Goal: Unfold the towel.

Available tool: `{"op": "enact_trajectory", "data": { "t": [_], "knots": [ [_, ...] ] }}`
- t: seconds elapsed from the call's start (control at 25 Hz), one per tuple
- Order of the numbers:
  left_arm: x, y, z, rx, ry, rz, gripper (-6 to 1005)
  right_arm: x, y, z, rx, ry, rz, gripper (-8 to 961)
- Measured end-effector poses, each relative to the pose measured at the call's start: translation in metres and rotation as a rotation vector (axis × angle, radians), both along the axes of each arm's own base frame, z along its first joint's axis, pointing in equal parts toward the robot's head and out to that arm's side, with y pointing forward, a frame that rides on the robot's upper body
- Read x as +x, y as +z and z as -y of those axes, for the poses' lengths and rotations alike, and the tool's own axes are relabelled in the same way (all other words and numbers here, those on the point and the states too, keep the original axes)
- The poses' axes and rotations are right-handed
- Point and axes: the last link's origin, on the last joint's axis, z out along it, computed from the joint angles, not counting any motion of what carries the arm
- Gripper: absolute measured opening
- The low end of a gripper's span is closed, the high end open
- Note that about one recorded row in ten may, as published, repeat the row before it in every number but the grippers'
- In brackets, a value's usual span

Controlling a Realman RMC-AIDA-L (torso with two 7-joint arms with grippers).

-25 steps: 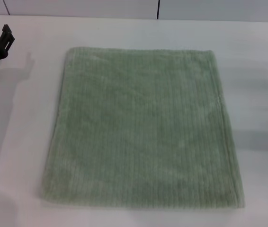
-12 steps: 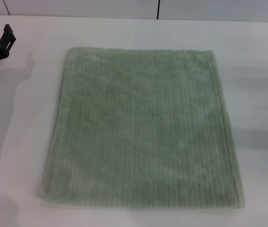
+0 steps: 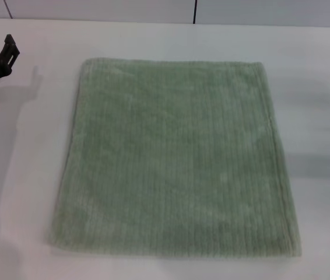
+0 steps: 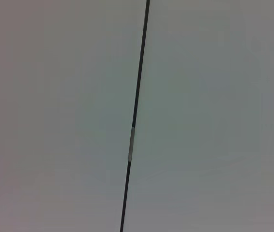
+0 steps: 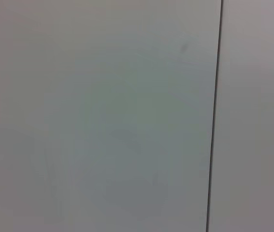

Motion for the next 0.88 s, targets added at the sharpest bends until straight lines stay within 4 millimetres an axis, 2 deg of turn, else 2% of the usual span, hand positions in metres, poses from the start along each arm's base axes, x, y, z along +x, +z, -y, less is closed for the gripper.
{"op": "enact_trajectory", "data": {
  "t": [0.88],
  "knots": [
    [-0.0054,-0.0047,0.0088,-0.008,0.015,-0.009,799,-0.0027,-0.0016,-0.0029,-0.011,0.007,0.004,663]
  ]
}}
